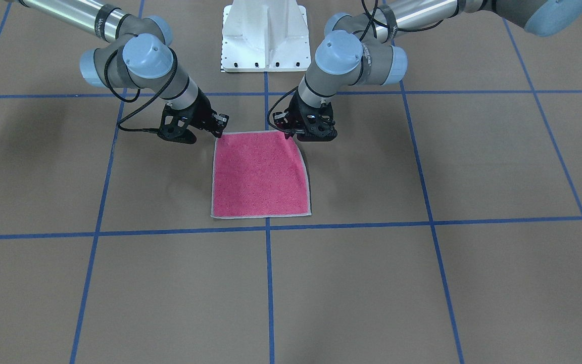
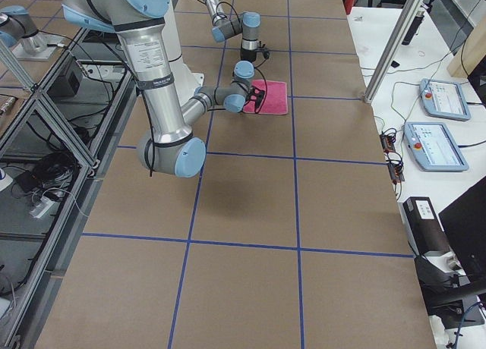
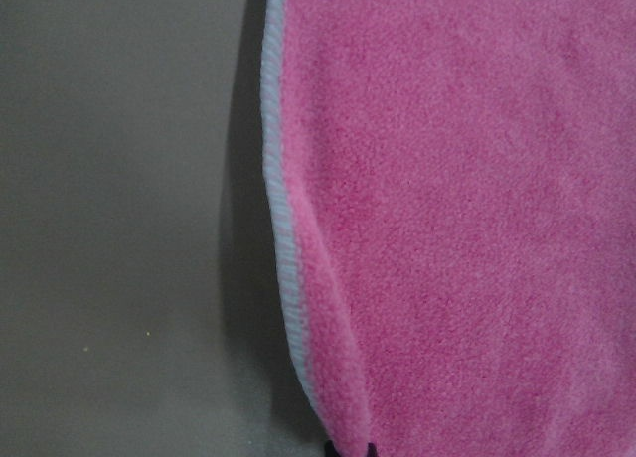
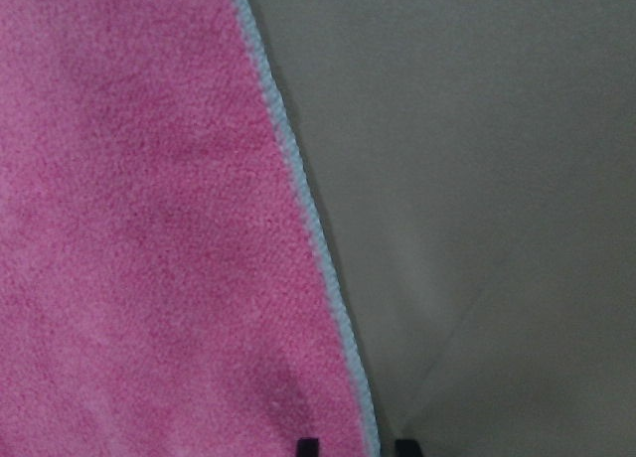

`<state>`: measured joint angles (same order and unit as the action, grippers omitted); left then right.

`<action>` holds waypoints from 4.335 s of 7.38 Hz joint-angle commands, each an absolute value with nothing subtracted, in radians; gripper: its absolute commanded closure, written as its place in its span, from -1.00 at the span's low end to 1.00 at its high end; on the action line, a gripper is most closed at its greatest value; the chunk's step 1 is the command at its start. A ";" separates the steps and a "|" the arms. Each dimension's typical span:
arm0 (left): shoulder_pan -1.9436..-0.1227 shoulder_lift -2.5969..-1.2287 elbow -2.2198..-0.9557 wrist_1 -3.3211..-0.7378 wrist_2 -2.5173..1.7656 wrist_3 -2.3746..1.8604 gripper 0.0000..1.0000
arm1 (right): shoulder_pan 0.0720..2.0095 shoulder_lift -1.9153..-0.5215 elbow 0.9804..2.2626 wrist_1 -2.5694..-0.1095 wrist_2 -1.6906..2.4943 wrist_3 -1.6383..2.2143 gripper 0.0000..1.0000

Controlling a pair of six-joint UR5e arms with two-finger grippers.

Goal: Fold towel twice with both arms
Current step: 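Lift the near edge with both grippers and fold it over the far edge, then open both grippers and raise them off the folded towel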

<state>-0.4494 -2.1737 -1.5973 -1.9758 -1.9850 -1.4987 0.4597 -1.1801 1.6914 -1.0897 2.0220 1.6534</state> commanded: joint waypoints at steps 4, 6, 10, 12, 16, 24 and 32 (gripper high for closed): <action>-0.454 -2.166 -1.667 -1.973 -1.997 -1.500 1.00 | 0.506 -1.190 1.764 -1.077 2.090 1.654 1.00; -0.460 -2.164 -1.678 -1.971 -1.997 -1.500 1.00 | 0.546 -1.187 1.778 -1.075 2.100 1.652 1.00; -0.543 -2.166 -1.677 -1.970 -1.997 -1.502 1.00 | 0.632 -1.148 1.727 -1.075 2.097 1.644 1.00; -0.567 -2.178 -1.637 -1.976 -1.997 -1.500 1.00 | 0.635 -1.034 1.616 -1.075 2.079 1.644 1.00; -0.578 -2.226 -1.549 -1.980 -1.994 -1.502 1.00 | 0.666 -1.020 1.597 -1.075 2.072 1.643 1.00; -0.611 -2.308 -1.408 -1.988 -1.994 -1.506 1.00 | 0.669 -1.019 1.497 -0.959 2.045 1.647 1.00; -0.612 -2.306 -1.397 -2.022 -1.996 -1.503 -1.00 | 0.669 -1.020 1.511 -0.957 2.051 1.652 -1.00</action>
<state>-0.6107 -2.3062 -1.3937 -2.0141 -1.9957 -1.5029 0.6675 -1.0193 1.5107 -0.9577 2.0509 1.6524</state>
